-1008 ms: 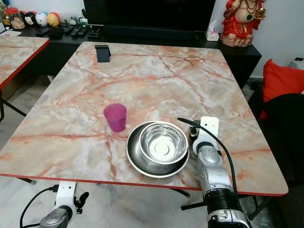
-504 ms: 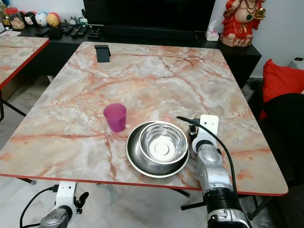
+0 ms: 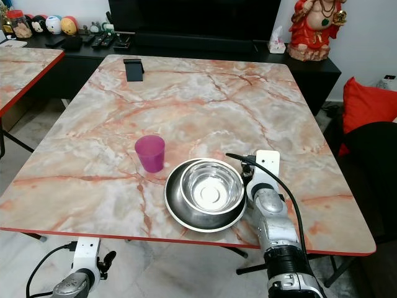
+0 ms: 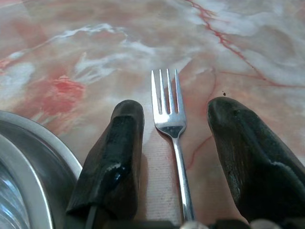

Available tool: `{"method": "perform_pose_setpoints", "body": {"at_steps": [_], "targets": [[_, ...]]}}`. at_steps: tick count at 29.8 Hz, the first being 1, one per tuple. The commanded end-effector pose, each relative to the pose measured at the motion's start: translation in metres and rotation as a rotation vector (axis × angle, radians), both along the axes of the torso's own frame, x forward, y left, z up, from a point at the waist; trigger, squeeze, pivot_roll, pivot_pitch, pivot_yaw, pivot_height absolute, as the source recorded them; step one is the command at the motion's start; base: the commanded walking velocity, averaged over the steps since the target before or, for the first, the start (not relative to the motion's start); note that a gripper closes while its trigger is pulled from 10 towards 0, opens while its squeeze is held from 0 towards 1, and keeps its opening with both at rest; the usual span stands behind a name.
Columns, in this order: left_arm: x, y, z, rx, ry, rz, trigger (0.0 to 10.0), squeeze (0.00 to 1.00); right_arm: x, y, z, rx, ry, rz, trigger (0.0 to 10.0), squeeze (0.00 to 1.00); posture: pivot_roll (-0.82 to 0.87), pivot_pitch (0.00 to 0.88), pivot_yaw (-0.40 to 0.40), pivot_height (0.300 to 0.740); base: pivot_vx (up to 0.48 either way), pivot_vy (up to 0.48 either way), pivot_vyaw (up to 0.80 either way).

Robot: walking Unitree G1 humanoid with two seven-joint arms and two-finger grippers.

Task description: Setting the table

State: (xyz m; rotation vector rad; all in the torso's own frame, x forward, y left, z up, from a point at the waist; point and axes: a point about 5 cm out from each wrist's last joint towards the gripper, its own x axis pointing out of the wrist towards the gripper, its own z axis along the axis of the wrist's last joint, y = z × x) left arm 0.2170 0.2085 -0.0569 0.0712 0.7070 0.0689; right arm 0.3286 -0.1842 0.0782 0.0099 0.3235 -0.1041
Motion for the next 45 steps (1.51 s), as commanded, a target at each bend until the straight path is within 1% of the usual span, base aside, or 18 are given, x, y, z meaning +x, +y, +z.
{"method": "perform_pose_setpoints", "body": {"at_steps": [1,6,19,29,32,33,34,35,37,39,41,42,44,45], "targets": [[0.000,-0.001,-0.001,0.005,0.016,-0.007,10.0,0.00,0.004,0.002,0.009,0.007,-0.030,0.008,10.0,0.00,-0.06,0.000,-0.035,0.740,0.000,0.000,0.00],[0.000,-0.001,-0.001,0.004,0.016,-0.007,10.0,0.00,0.004,0.001,0.009,0.006,-0.031,0.006,10.0,0.00,-0.06,0.000,-0.036,0.740,0.000,0.000,0.00],[0.000,-0.001,-0.001,0.007,0.016,-0.007,10.0,0.00,0.004,0.008,0.008,0.018,-0.027,0.030,10.0,0.00,-0.06,0.000,-0.034,0.740,0.000,0.000,0.00],[0.000,-0.001,-0.001,0.006,0.015,-0.008,10.0,0.00,0.004,0.010,0.007,0.018,-0.028,0.031,10.0,0.00,-0.06,0.000,-0.034,0.740,0.000,0.000,0.00],[0.000,-0.001,-0.001,0.006,0.013,-0.008,10.0,0.00,0.005,0.004,0.012,0.014,-0.067,-0.010,10.0,0.00,-0.06,0.000,-0.035,0.740,0.000,0.000,0.00],[0.001,-0.001,0.000,0.002,0.006,-0.005,10.0,0.00,0.006,0.000,0.018,-0.042,-0.111,-0.021,10.0,0.00,-0.06,0.000,-0.035,0.740,0.000,0.000,0.00],[0.001,-0.001,0.000,0.001,0.002,-0.006,10.0,0.00,0.007,-0.002,0.021,-0.076,-0.139,-0.021,10.0,0.00,-0.06,0.000,-0.036,0.740,0.000,0.000,0.00],[0.001,-0.001,0.001,-0.001,-0.003,-0.006,10.0,0.00,0.006,-0.005,0.023,-0.084,-0.169,-0.030,10.0,0.00,-0.06,0.000,-0.037,0.740,0.000,0.000,0.00],[0.002,-0.001,0.002,-0.004,-0.012,-0.006,10.0,0.00,0.005,-0.009,0.025,-0.054,-0.204,-0.054,10.0,0.00,-0.06,0.000,-0.037,0.740,0.000,0.000,0.00],[0.004,0.000,0.003,-0.006,-0.026,-0.004,10.0,0.00,-0.001,-0.023,0.026,-0.055,-0.262,-0.144,10.0,0.00,-0.05,0.000,-0.040,0.740,0.000,0.000,0.00],[0.005,0.001,0.004,-0.004,-0.032,-0.004,10.0,0.00,-0.005,-0.033,0.026,-0.063,-0.279,-0.217,10.0,0.00,-0.05,0.000,-0.040,0.740,0.000,0.000,0.00],[0.006,0.002,0.005,-0.002,-0.038,-0.004,10.0,0.00,-0.009,-0.041,0.027,-0.076,-0.296,-0.271,10.0,0.00,-0.06,0.000,-0.039,0.740,0.000,0.000,0.00],[0.006,0.002,0.005,-0.001,-0.040,-0.005,10.0,0.00,-0.010,-0.043,0.027,-0.081,-0.303,-0.280,10.0,0.00,-0.06,0.000,-0.039,0.740,0.000,0.000,0.00],[0.006,0.002,0.005,0.002,-0.042,-0.011,10.0,0.00,-0.013,-0.048,0.028,-0.101,-0.312,-0.307,10.0,0.00,-0.06,0.000,-0.039,0.740,0.000,0.000,0.00]]}}
